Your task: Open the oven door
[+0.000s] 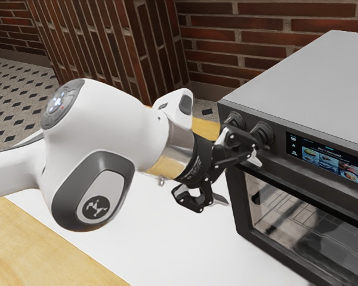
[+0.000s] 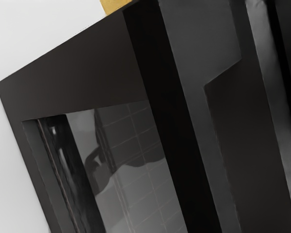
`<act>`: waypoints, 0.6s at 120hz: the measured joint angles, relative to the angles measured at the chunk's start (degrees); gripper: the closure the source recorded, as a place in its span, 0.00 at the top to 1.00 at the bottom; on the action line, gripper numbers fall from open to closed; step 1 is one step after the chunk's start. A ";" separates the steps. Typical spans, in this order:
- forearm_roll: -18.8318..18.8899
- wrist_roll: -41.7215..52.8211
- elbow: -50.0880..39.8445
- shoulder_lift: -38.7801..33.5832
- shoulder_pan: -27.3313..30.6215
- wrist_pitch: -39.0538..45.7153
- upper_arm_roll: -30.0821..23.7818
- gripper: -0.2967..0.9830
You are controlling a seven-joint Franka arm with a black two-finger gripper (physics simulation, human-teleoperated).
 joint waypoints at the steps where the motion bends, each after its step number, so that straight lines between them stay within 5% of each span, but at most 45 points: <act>1: -0.03 -0.02 -0.03 -0.04 0.08 0.02 0.00 0.77; 30: -3.28 -0.64 -5.64 -4.93 2.95 0.82 -1.62 0.77; 40: -6.25 -0.81 -9.14 -8.95 8.45 1.01 -7.10 0.77; 56: -14.38 -0.97 -16.70 -19.87 18.25 1.17 -17.46 0.77; 72: -28.69 -0.11 -24.13 -36.04 28.70 -0.25 -29.69 0.77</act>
